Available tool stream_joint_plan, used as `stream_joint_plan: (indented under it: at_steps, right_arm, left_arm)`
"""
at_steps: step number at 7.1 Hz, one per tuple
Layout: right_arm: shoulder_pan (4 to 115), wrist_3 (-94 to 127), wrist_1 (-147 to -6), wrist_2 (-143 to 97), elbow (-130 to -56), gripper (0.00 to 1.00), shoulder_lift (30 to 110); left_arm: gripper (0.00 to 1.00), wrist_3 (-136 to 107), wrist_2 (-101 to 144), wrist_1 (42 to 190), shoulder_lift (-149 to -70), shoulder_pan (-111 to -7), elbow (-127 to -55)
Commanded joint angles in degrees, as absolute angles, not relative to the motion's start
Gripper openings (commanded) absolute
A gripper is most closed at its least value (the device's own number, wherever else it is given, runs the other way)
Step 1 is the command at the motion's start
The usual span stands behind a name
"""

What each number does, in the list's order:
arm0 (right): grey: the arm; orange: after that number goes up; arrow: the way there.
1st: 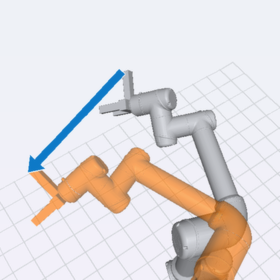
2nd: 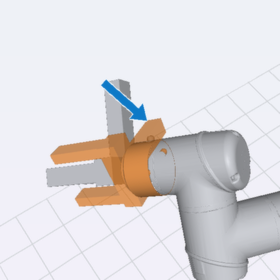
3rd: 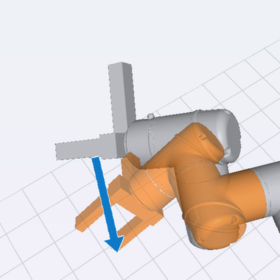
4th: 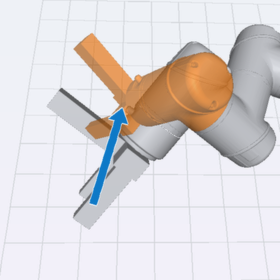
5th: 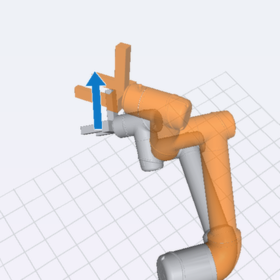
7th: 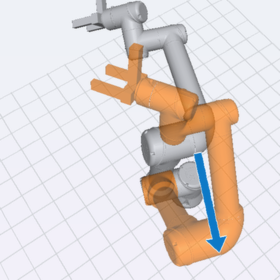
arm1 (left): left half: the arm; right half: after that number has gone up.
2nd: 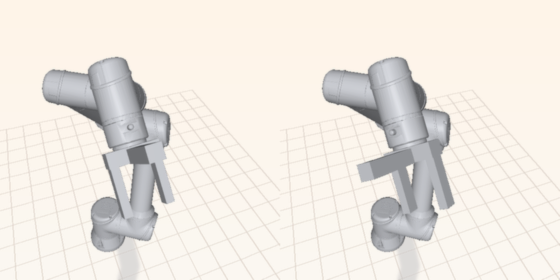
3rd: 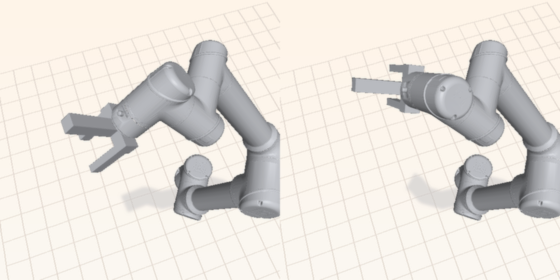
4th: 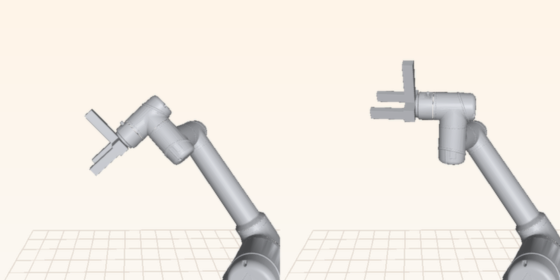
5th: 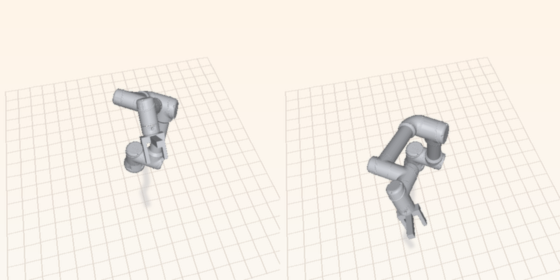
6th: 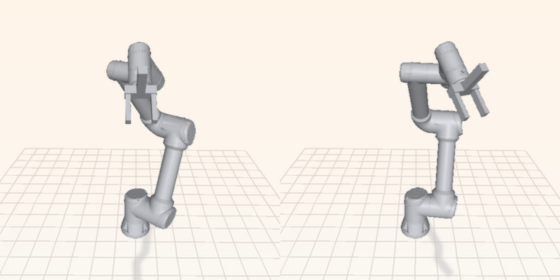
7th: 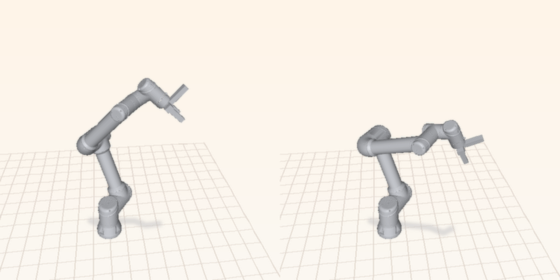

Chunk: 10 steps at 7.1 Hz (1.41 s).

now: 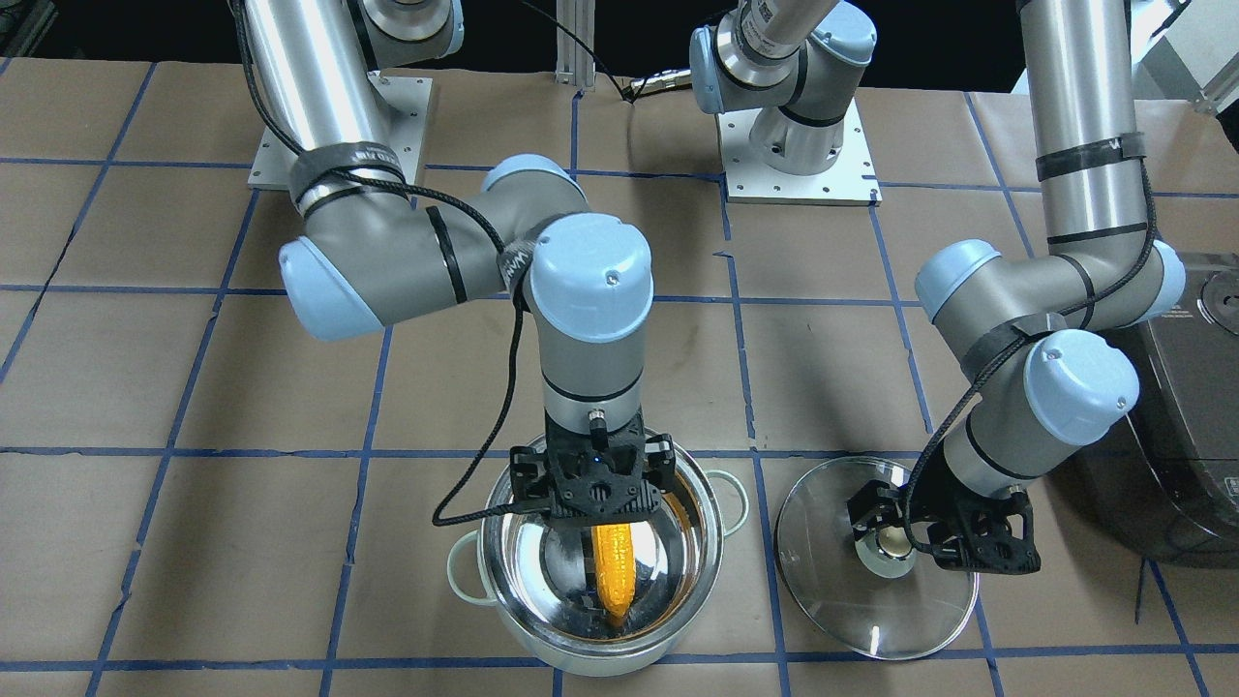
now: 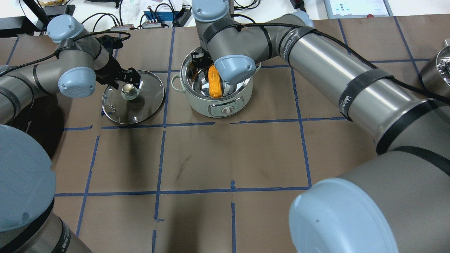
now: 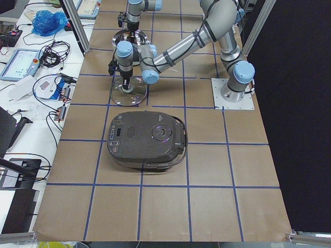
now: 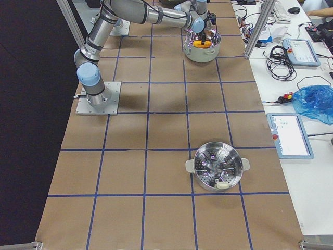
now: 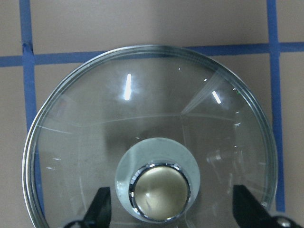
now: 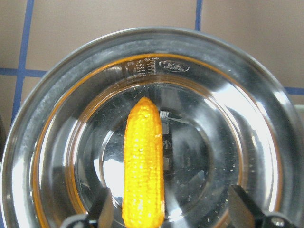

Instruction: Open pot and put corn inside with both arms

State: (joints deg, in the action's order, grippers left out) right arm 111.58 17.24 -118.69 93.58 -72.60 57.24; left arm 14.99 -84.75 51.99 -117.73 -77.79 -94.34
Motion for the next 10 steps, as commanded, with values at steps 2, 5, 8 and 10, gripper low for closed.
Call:
stream_joint_plan:
  at_steps: [2, 5, 8, 10]
  right_arm:
    - [103.56, 15.74, -101.55, 92.99, -75.91, 0.86, 72.29]
    - [96.44, 12.31, -97.59, 93.08, -85.67, 0.88, 83.20]
    - [95.10, 10.28, -95.19, 91.42, -86.92, 0.88, 85.78]
    - [95.19, 10.20, -95.19, 89.82, -86.66, 0.88, 85.87]
  left_arm:
    - [1.00, 15.03, -90.69, 67.26, -107.36, -80.94, -93.61]
    - [1.00, 13.45, -90.79, 95.89, -95.38, -81.74, -84.43]
    - [1.00, 13.19, -90.00, 99.32, -95.02, -81.91, -80.68]
    - [1.00, 11.96, -90.00, 98.97, -93.08, -82.26, -82.87]
